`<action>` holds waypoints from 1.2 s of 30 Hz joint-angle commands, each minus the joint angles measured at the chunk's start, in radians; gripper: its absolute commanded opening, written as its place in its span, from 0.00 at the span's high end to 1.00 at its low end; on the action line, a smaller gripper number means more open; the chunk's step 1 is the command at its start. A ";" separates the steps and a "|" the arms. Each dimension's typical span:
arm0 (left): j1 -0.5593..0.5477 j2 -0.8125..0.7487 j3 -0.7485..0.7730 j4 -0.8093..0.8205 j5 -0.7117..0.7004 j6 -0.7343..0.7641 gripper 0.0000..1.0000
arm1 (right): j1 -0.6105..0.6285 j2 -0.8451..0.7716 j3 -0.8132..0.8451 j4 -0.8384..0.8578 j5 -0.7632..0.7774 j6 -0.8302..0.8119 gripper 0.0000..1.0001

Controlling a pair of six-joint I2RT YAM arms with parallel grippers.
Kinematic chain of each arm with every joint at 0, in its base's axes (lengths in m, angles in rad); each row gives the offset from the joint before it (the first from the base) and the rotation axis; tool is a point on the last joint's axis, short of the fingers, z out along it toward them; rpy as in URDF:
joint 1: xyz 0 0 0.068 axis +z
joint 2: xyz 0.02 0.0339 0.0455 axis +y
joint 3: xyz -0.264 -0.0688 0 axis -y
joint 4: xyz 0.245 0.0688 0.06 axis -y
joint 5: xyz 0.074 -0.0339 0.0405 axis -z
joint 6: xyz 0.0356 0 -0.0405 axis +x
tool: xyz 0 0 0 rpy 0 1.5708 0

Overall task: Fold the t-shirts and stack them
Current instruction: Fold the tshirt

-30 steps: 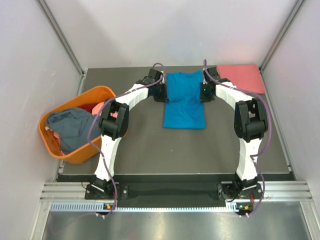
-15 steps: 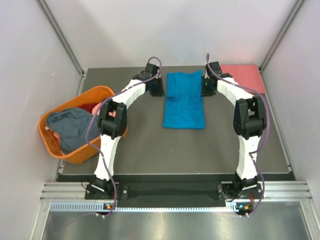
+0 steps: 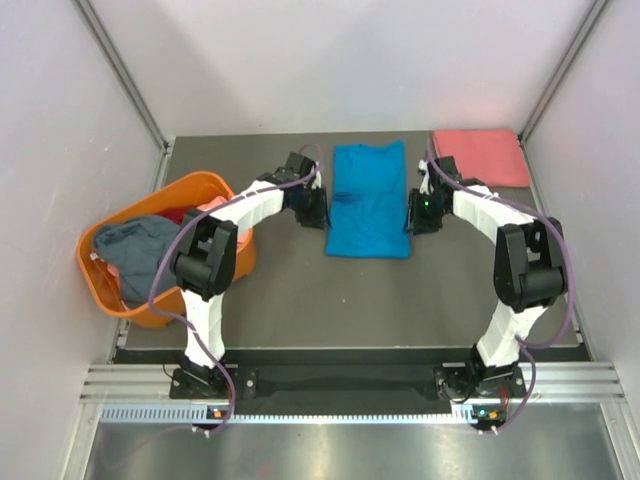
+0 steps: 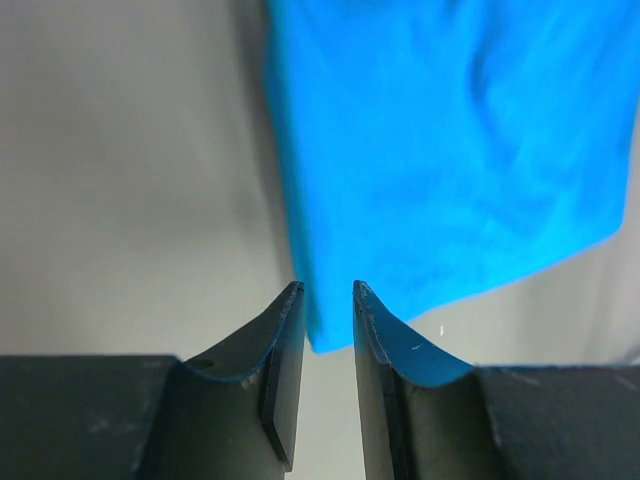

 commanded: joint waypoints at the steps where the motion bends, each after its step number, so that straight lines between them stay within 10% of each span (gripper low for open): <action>1: -0.021 -0.035 -0.081 0.049 0.112 0.009 0.69 | -0.010 -0.057 -0.060 0.055 -0.073 -0.019 0.65; 14: -0.028 -0.024 -0.225 0.115 0.212 0.011 0.73 | -0.010 -0.074 -0.213 0.126 -0.138 -0.035 0.67; 18: -0.027 -0.015 -0.212 0.092 0.219 0.012 1.00 | -0.011 -0.106 -0.229 0.123 -0.107 -0.041 0.86; 21: -0.033 -0.032 -0.218 0.046 0.195 0.008 1.00 | -0.010 -0.138 -0.238 0.106 -0.075 -0.042 1.00; 36: -0.117 -0.231 -0.463 0.012 0.071 -0.060 1.00 | -0.001 -0.336 -0.548 0.156 -0.040 0.027 1.00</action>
